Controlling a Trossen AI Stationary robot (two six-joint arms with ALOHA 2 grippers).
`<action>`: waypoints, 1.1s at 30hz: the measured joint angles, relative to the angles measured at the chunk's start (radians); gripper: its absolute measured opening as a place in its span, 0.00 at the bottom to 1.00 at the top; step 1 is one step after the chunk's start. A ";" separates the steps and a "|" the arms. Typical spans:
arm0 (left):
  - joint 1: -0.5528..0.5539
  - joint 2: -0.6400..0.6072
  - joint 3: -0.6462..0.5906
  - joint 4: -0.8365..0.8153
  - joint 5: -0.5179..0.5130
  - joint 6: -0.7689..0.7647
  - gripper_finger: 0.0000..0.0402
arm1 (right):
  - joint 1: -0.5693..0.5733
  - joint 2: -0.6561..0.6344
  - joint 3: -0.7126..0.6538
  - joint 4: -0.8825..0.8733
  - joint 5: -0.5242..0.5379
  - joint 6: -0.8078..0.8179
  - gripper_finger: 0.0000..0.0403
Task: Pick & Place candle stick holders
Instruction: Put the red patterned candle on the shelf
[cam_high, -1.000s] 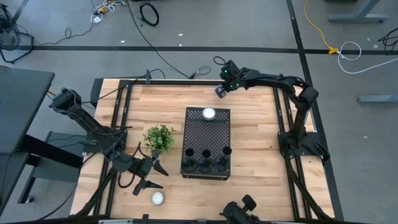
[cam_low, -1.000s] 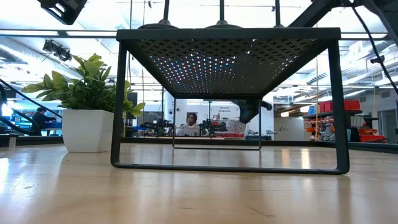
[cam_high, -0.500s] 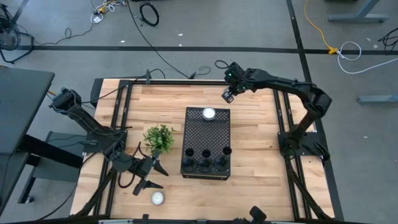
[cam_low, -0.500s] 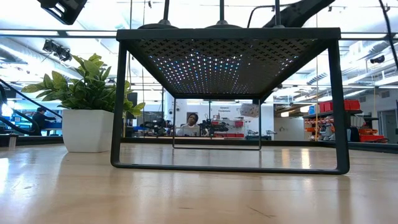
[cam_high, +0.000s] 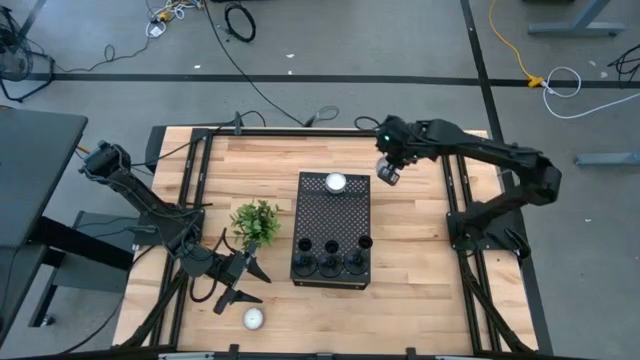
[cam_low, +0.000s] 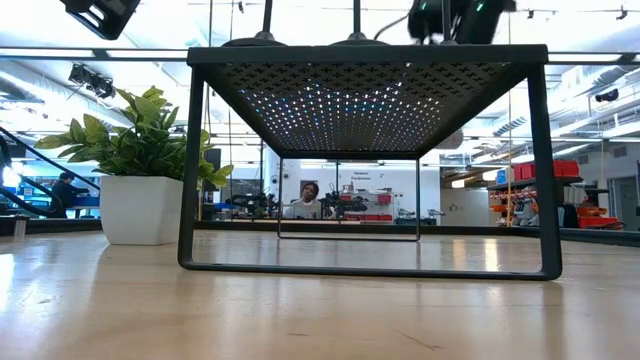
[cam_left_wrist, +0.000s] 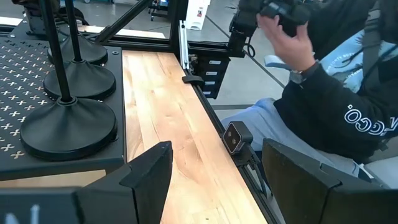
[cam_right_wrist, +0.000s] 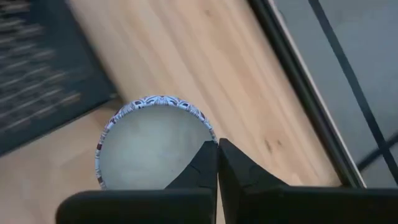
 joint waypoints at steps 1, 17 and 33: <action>0.000 0.000 0.000 0.000 0.000 0.000 0.62 | 0.018 -0.021 0.000 -0.014 -0.007 0.001 0.00; 0.000 0.000 0.000 0.000 0.000 0.000 0.62 | 0.192 -0.131 0.000 -0.015 -0.073 0.136 0.00; 0.000 0.000 0.000 0.000 0.000 0.000 0.62 | 0.237 0.009 0.054 0.095 -0.047 0.092 0.00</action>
